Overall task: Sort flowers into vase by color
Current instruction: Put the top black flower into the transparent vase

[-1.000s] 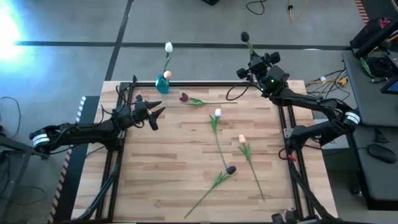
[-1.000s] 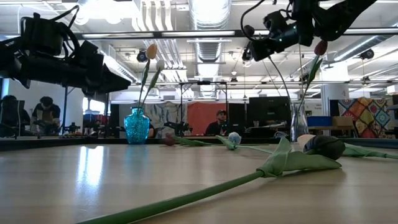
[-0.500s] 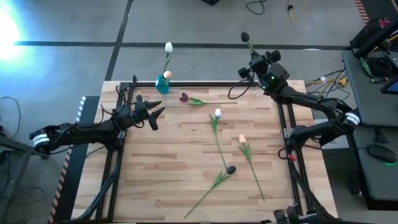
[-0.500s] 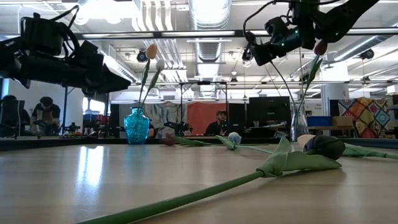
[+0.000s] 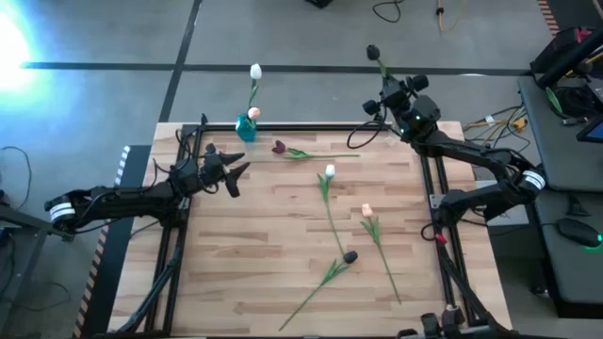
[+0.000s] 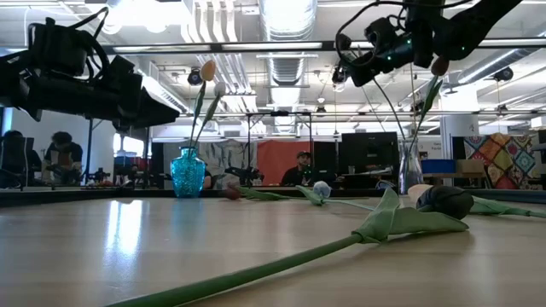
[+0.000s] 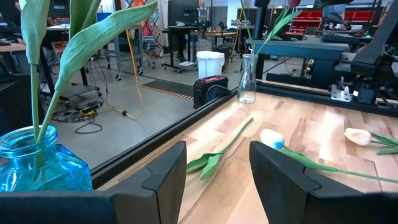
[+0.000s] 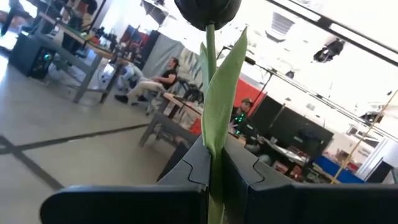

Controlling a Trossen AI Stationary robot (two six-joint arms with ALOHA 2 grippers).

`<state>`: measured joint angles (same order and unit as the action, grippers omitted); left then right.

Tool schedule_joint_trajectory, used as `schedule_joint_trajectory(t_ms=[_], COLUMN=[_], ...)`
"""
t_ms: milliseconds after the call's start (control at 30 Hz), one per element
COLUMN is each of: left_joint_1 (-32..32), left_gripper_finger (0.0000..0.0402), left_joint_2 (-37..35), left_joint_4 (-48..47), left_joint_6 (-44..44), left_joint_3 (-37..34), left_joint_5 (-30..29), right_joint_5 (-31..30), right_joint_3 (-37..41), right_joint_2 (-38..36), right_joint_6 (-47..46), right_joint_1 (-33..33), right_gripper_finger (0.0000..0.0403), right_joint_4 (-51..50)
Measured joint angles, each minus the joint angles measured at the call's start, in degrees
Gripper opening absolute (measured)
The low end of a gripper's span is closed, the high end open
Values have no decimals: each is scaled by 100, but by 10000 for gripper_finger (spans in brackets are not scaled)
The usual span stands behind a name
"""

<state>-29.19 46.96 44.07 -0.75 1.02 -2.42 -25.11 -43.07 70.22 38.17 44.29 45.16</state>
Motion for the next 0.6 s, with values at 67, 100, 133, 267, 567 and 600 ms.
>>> schedule_joint_trajectory(t_ms=[67, 100, 133, 267, 567, 600], left_joint_1=[2, 0, 0, 0, 0, 0], left_gripper_finger=[161, 161, 161, 161, 161, 161], left_joint_2=[0, 0, 0, 0, 0, 0], left_joint_4=[0, -1, 0, 0, 0, 0], left_joint_6=[0, 0, 0, 0, 0, 0], left_joint_3=[0, 0, 0, 0, 0, 0], left_joint_5=[0, 0, 0, 0, 0, 0], right_joint_5=[5, 5, 5, 10, 10, 10], right_joint_3=[-4, -4, -4, -4, -7, -7], right_joint_2=[0, 0, 0, -2, -2, -2], right_joint_6=[8, 26, 49, 87, 287, 291], right_joint_1=[2, 2, 2, 0, 0, 0], right_gripper_finger=[13, 13, 13, 13, 13, 13], right_joint_4=[50, 55, 55, 57, 263, 294])
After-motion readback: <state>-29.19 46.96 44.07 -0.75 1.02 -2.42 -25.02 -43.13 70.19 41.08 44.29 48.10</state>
